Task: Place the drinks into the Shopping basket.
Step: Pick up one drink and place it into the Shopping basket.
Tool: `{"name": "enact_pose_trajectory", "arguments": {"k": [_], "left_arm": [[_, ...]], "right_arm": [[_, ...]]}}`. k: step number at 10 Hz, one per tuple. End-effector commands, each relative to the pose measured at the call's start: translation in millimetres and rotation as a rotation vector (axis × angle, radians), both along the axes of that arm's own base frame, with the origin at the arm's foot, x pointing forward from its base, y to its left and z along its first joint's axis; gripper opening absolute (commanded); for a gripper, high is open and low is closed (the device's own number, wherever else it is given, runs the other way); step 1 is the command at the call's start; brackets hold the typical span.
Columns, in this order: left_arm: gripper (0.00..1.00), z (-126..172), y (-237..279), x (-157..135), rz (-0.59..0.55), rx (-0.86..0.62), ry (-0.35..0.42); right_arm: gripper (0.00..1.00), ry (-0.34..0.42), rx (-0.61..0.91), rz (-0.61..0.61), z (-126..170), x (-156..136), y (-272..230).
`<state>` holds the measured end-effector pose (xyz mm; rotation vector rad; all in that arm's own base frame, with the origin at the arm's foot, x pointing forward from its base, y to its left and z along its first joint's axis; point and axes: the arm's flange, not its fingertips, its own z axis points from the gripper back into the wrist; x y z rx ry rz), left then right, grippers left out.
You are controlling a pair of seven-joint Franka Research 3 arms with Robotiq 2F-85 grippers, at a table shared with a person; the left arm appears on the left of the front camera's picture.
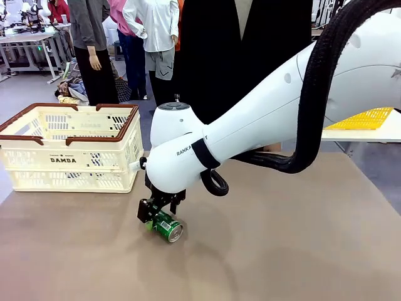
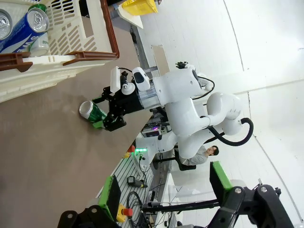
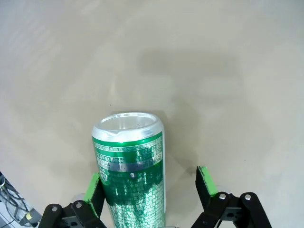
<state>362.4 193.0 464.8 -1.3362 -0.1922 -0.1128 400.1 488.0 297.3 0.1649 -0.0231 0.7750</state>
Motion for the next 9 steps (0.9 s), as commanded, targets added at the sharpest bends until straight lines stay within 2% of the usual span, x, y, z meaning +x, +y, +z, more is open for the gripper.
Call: {"name": "enact_pose_trajectory", "arguments": {"k": [1,3,5,7,8,9], "left_arm": [[1.0,2,1,-2,-0.011,0.006,-0.002],[1.0,2,1,-2,-0.011,0.006,-0.002],[1.0,2,1,-2,-0.011,0.006,-0.002],[1.0,2,1,-2,-0.011,0.006,-0.002],[1.0,2,1,-2,-0.011,0.006,-0.002],[1.0,2,1,-2,-0.011,0.006,-0.002]], "right_arm": [[1.0,-0.01,0.013,0.002,14,-1,-8],[1.0,0.019,0.069,0.009,34,-6,-16],[1.0,0.083,0.142,0.011,81,-15,-40],[1.0,0.113,0.232,-0.042,144,-18,-111],[1.0,0.159,0.287,-0.045,173,-22,-161],[1.0,0.237,0.333,-0.067,195,-27,-227]]}}
